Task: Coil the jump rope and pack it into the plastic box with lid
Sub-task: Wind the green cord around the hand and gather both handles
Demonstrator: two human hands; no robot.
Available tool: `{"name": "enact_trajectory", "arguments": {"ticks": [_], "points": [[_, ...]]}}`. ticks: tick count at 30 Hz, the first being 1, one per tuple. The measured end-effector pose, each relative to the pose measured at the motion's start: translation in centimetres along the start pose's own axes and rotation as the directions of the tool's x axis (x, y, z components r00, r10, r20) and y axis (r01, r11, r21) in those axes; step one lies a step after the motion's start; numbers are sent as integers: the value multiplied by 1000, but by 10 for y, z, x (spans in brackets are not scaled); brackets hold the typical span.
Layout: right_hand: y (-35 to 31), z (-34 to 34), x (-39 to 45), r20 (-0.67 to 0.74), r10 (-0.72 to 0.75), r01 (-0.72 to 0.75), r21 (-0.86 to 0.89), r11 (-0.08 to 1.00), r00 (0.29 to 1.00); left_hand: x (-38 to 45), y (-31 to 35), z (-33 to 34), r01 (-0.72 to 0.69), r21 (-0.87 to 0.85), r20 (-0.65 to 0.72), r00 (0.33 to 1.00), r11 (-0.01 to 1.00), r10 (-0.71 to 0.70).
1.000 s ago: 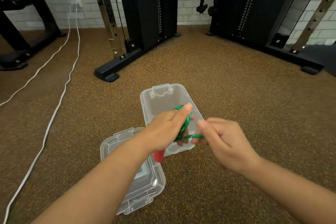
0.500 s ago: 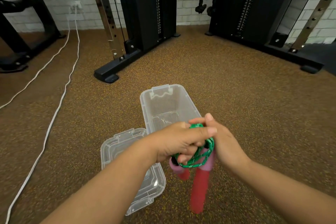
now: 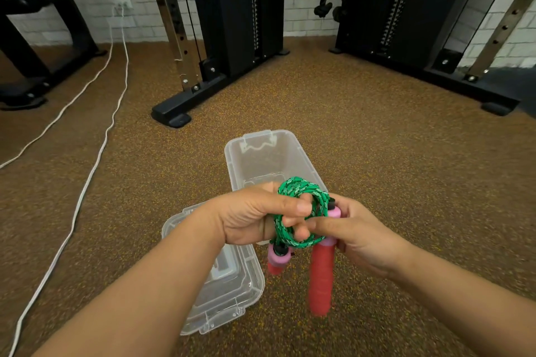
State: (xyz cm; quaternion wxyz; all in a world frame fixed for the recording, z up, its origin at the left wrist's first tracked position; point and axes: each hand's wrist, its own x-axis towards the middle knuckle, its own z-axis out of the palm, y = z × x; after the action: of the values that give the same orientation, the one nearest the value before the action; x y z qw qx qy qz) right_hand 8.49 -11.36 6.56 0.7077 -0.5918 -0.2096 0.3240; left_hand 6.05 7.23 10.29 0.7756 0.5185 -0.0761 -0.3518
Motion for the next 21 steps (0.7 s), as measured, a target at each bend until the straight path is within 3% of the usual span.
{"name": "enact_trajectory", "arguments": {"ticks": [4,9,16,21], "points": [[-2,3,-1,-42,-21,20,-7,1000,999,-2,0,6,5,-19,-35,999,1000,-6],[0,-8,1,-220,-38,24,-62,998,975,8,-1,14,-15,64,-163,986,998,25],[-6,-10,-6,-10,-22,19,-177,984,1000,11,-4,20,80,170,-156,986,982,-54],[2,-1,-4,-107,-42,24,-170,985,993,6,-3,16,118,206,-179,981,971,-81]]}}
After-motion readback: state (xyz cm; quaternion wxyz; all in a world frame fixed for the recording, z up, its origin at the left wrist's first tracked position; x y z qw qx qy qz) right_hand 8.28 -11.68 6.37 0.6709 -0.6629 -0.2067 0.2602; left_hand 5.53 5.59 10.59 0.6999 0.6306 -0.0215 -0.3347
